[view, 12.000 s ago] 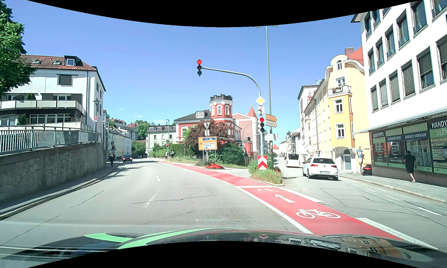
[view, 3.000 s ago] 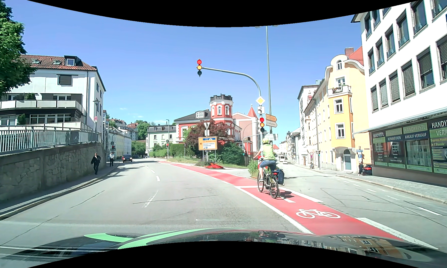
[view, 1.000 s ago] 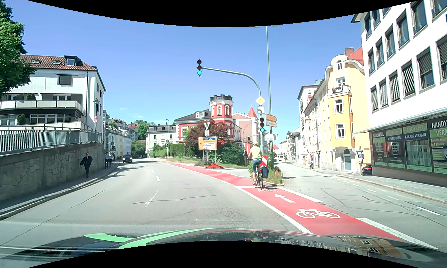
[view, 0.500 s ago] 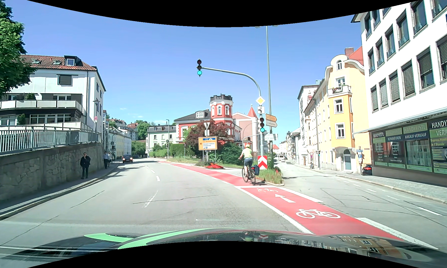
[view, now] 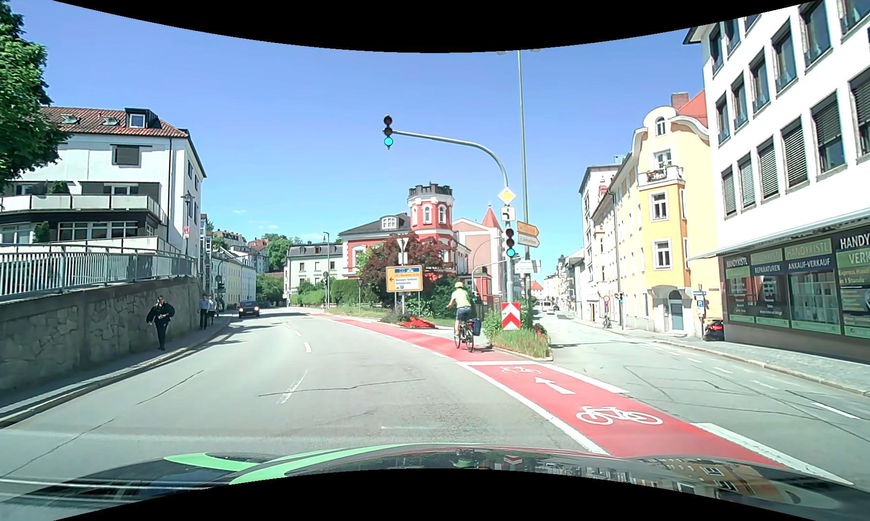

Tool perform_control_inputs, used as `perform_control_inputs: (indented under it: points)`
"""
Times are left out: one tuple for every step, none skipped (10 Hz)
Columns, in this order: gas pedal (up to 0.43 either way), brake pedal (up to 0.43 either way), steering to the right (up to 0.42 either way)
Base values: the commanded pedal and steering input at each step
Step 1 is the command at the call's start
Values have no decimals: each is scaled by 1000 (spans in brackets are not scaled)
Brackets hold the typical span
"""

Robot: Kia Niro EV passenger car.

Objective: Follow the waypoints while adhering to traffic rules and regulations

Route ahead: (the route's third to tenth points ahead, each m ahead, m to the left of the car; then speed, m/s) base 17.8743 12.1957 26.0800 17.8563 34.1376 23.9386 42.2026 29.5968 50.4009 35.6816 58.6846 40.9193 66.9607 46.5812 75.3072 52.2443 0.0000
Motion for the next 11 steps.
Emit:
perform_control_inputs:
  points:
    - [0, 0, -15]
    - [0, 0, -15]
    - [8, 0, -15]
    - [268, 0, -15]
    - [500, 0, -16]
    - [500, 0, -19]
    - [500, 0, -26]
    - [500, 0, -34]
    - [488, 0, -46]
    - [488, 0, -55]
    - [488, 0, -65]
